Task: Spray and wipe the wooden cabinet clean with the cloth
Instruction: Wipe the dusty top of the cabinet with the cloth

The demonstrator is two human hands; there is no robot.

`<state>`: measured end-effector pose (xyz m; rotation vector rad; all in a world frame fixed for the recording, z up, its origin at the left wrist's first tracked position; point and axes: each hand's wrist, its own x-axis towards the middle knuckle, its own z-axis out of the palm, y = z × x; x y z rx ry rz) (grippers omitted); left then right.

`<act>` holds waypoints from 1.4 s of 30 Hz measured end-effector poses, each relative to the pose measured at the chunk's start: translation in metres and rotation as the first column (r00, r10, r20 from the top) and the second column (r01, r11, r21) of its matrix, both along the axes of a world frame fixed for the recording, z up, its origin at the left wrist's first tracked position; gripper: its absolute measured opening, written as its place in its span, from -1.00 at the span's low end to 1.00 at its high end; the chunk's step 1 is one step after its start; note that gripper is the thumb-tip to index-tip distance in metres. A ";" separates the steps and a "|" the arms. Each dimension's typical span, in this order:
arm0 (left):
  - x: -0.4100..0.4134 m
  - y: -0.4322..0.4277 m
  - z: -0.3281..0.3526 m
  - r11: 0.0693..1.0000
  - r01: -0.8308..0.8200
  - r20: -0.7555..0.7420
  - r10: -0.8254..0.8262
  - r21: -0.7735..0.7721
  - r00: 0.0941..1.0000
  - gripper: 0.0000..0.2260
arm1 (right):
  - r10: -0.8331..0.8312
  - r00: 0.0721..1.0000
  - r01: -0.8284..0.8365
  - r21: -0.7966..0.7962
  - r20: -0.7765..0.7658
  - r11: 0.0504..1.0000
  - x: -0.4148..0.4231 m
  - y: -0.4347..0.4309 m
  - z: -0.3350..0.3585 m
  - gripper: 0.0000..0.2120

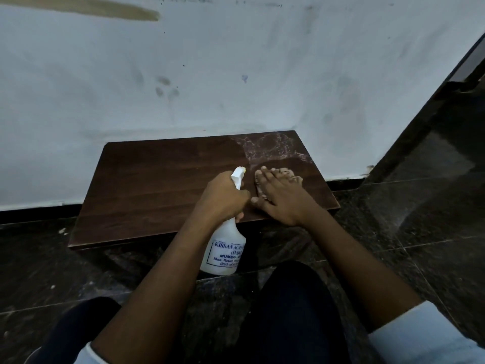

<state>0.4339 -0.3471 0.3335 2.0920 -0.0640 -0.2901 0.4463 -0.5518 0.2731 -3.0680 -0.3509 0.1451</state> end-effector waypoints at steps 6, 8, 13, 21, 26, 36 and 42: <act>0.001 0.013 0.001 1.000 -0.026 -0.004 0.026 0.002 1.000 -0.87 | -0.221 0.974 0.220 -0.009 -0.044 0.975 0.044 -0.009 0.011 -0.07; 0.006 0.017 0.002 0.999 -0.031 0.006 0.031 0.007 0.999 -0.88 | -0.145 0.989 0.145 -0.006 -0.040 0.989 0.053 0.018 0.012 -0.05; 0.012 0.018 0.005 0.999 -0.007 0.010 0.007 0.034 1.000 -0.87 | 0.065 0.998 -0.064 0.037 -0.024 0.997 0.014 0.017 -0.003 -0.05; 0.017 0.011 0.012 1.000 0.012 0.000 -0.012 0.020 1.000 -0.83 | -0.135 0.989 0.135 -0.001 -0.056 0.991 0.056 0.000 0.014 -0.25; 0.023 0.008 0.022 0.992 0.082 0.042 -0.086 0.092 0.995 -0.86 | 0.075 0.997 -0.073 0.057 -0.030 0.996 0.015 0.023 0.004 -0.25; 0.048 -0.048 0.029 0.967 0.252 -0.053 -0.250 0.037 0.967 -0.94 | -0.295 0.955 0.295 0.017 0.000 0.955 -0.030 -0.067 -0.012 -0.14; 0.059 -0.057 0.028 0.974 0.225 -0.054 -0.224 0.023 0.973 -0.91 | -0.340 0.940 0.341 0.062 -0.025 0.938 -0.024 -0.068 -0.014 -0.04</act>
